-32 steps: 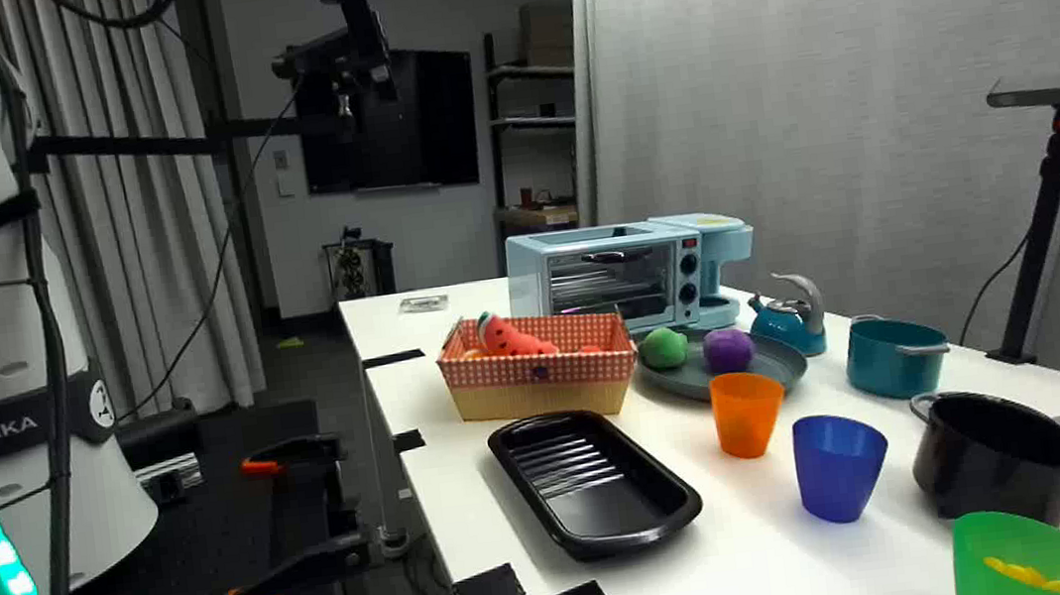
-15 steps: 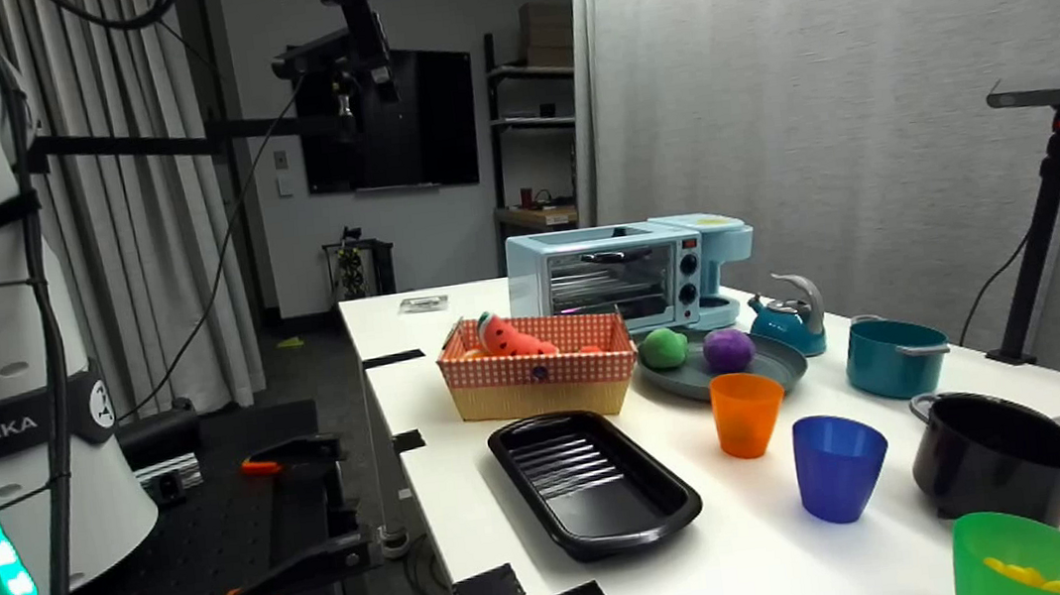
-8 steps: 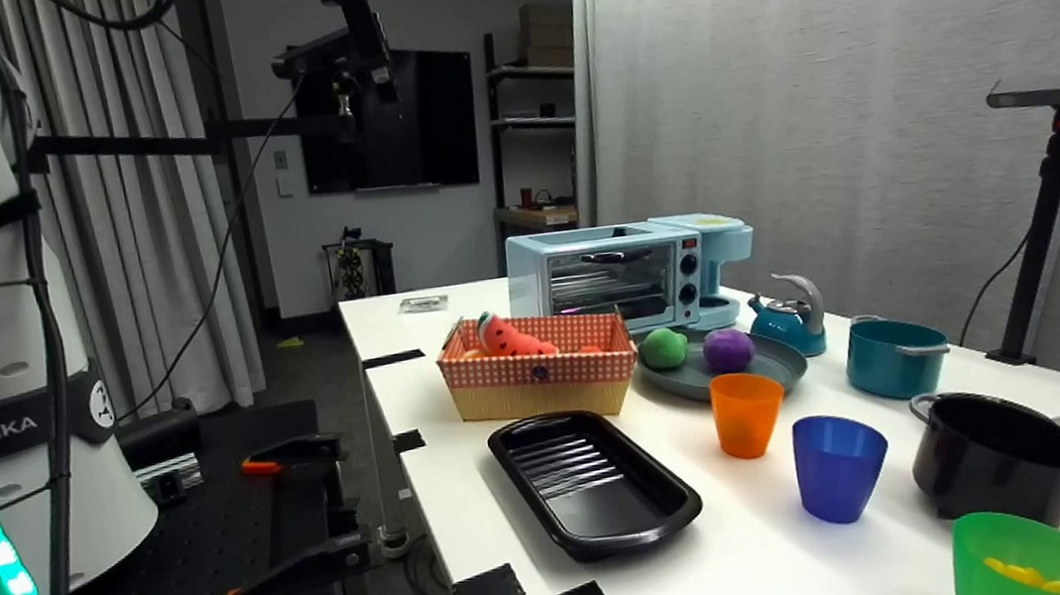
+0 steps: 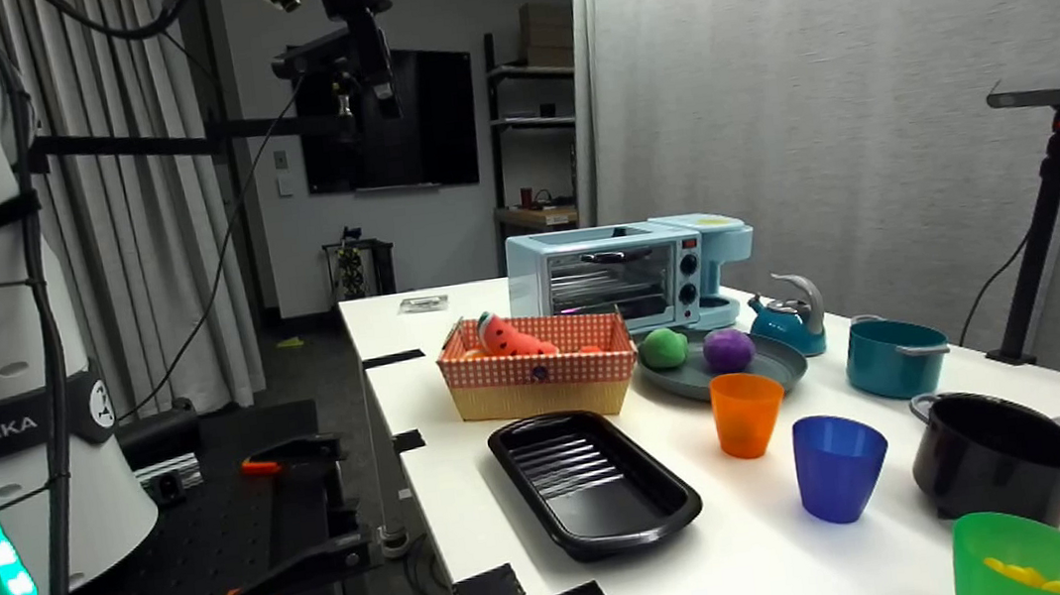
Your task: Put the watermelon plushy in the box on the tray
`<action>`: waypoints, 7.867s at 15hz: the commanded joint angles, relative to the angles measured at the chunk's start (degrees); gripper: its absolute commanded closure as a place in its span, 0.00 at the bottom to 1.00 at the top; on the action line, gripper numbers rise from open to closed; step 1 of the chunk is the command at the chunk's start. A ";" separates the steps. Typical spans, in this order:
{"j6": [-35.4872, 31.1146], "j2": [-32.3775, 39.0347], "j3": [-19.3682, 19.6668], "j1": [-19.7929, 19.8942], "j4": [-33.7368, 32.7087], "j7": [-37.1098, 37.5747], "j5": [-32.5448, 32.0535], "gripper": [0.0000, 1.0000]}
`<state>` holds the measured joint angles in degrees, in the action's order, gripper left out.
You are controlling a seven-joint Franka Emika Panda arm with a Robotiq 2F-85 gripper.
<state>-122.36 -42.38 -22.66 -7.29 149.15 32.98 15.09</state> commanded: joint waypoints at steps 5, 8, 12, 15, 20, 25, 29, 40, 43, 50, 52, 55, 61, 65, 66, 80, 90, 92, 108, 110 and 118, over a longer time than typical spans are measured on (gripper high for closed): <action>-0.19 4.16 1.90 -1.41 1.69 -2.77 -0.01 0.00; -0.65 6.30 2.49 -1.83 2.17 -4.95 0.22 0.00; -1.46 9.74 3.20 -3.22 2.85 -10.07 -0.21 0.00; -2.36 12.43 3.19 -4.08 3.36 -14.17 -1.48 0.00; -5.02 17.72 3.33 -4.21 2.91 -18.55 -4.43 0.00; -3.57 17.57 3.92 -4.53 2.93 -17.18 -4.26 0.00; -3.57 17.55 3.91 -4.61 2.84 -17.18 -4.25 0.00; -11.45 24.52 3.26 -3.76 1.80 -19.07 -11.82 0.00; -16.09 28.11 3.24 -3.29 0.86 -18.63 -14.85 0.00; -23.31 36.20 4.34 -2.26 -1.88 -17.08 -21.81 0.00; -24.30 38.37 5.12 -2.33 -2.87 -16.69 -23.29 0.00; -25.10 41.71 6.39 -2.64 -4.71 -16.52 -24.98 0.00; -25.37 47.54 8.61 -3.68 -8.35 -16.53 -26.77 0.00; -25.44 50.86 9.54 -4.53 -10.04 -16.98 -26.31 0.00; -25.42 51.65 9.74 -4.75 -10.39 -17.07 -26.26 0.00; -25.36 60.55 14.00 -7.99 -16.69 -17.17 -27.29 0.00; -24.68 62.47 15.75 -9.68 -17.25 -16.94 -27.11 0.65; -24.26 61.91 15.96 -9.83 -17.00 -16.84 -27.15 0.80; -23.81 49.66 17.78 -8.50 -13.98 -12.66 -30.67 0.97; -23.73 47.32 18.39 -7.68 -13.10 -10.95 -32.43 0.97; -23.84 41.81 19.80 -2.14 -9.57 -3.06 -38.79 0.97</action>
<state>-146.32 2.31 -2.93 -11.56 137.13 26.15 -20.66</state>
